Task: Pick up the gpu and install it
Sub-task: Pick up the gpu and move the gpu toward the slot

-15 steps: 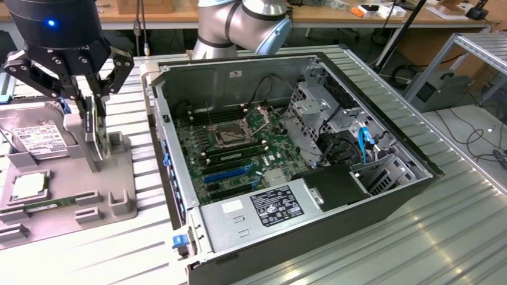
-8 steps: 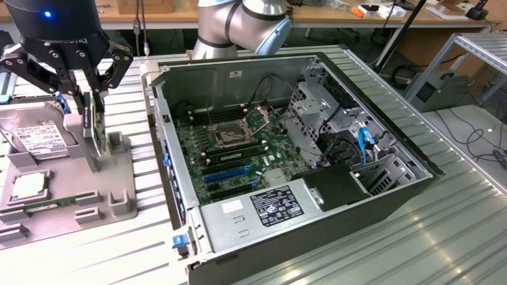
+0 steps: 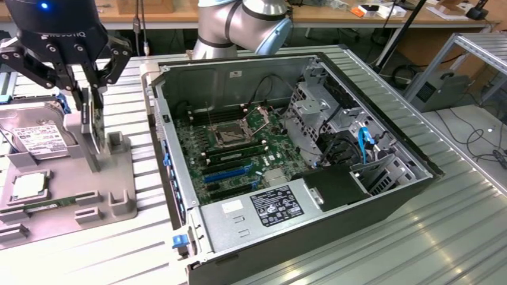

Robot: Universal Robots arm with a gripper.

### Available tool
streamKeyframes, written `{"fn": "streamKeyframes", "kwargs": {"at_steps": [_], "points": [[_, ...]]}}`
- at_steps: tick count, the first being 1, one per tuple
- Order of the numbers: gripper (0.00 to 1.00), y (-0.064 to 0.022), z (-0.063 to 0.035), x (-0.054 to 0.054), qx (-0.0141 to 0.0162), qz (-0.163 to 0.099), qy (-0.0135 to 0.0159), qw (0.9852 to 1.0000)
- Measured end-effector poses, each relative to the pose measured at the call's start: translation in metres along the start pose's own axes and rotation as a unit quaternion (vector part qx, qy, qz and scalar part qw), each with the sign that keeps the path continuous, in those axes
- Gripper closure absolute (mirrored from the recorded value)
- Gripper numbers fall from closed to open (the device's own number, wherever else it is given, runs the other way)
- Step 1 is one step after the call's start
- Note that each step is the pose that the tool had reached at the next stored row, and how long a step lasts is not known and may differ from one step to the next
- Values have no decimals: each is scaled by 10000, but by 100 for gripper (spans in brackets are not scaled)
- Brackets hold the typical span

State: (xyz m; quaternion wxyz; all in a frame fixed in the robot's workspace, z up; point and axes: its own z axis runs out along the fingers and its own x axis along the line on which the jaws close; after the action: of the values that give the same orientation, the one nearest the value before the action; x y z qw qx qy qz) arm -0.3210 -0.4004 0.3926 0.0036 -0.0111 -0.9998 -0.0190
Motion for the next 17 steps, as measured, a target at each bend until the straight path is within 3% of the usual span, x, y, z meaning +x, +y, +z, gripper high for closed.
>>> {"fn": "streamKeyframes", "kwargs": {"at_steps": [17], "points": [[73,5,-145,1,0,0,0,10000]]}}
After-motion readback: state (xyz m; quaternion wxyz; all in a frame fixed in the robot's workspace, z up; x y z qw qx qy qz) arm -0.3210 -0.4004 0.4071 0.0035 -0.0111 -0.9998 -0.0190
